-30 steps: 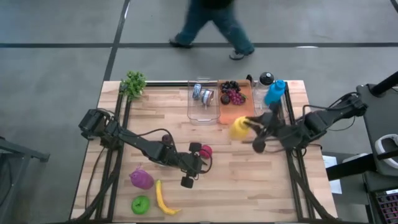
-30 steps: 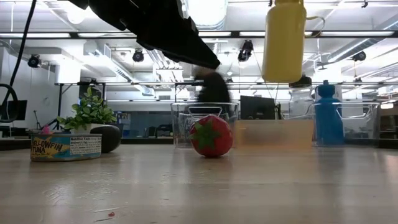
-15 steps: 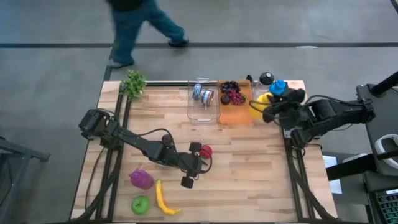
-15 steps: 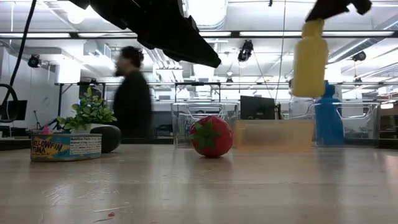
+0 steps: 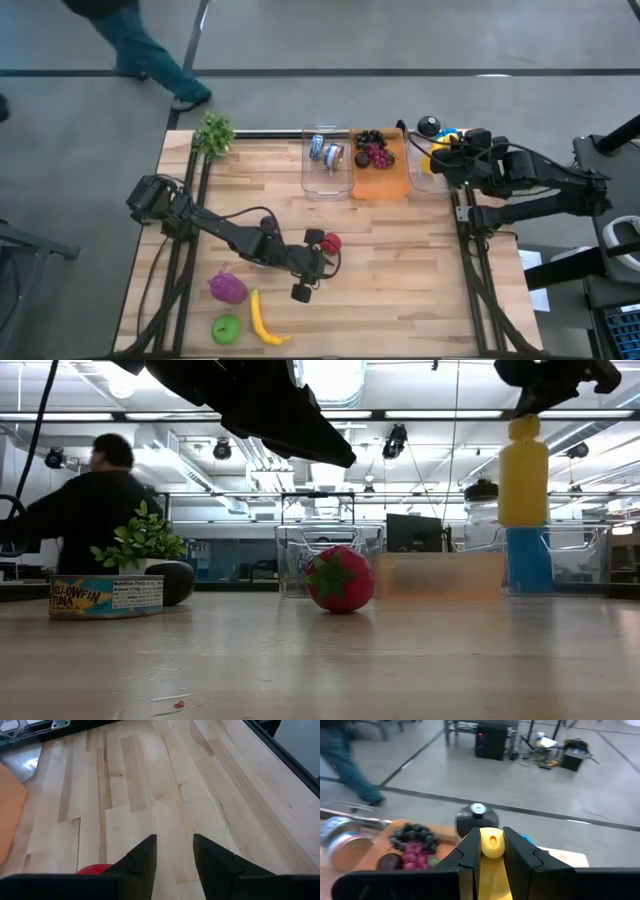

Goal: Pick & Place Food Item
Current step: Put the yellow tumbler into the right transparent bin

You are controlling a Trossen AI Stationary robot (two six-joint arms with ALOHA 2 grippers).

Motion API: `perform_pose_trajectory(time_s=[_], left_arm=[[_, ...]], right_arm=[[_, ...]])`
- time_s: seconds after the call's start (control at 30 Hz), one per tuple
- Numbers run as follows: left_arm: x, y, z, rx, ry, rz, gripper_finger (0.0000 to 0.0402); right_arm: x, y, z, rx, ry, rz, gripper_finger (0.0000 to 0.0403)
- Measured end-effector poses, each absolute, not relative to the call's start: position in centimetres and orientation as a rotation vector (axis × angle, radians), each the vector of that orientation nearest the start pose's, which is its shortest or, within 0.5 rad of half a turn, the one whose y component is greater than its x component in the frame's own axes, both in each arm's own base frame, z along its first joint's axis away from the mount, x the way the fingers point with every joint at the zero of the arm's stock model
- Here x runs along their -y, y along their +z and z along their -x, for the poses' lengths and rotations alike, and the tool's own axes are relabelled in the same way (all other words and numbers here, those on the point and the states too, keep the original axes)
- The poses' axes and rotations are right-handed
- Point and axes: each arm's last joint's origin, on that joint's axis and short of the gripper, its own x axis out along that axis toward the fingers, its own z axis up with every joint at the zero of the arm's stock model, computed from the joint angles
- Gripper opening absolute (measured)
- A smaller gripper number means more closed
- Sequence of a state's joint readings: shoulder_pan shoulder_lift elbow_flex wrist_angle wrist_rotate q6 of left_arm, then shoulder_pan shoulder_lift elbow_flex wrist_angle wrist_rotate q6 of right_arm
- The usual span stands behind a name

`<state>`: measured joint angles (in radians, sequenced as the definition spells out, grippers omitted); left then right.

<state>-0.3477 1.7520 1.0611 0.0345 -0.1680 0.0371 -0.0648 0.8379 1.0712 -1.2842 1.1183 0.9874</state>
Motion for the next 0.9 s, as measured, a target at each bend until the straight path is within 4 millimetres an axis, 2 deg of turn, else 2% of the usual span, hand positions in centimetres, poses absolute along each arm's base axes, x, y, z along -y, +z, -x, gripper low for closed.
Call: perform_pose_trajectory(time_s=[0.47,0.9], left_arm=[[12.2,19.4,-35.0,-0.634,-0.184,-0.201,0.0129],[12.2,19.4,-35.0,-0.635,-0.185,-0.201,0.0129]], right_arm=[[4.7,29.9,-10.1,-0.451,-1.509,-0.301,0.0052],[4.8,26.7,-9.8,-0.496,-1.55,-0.353,0.0053]])
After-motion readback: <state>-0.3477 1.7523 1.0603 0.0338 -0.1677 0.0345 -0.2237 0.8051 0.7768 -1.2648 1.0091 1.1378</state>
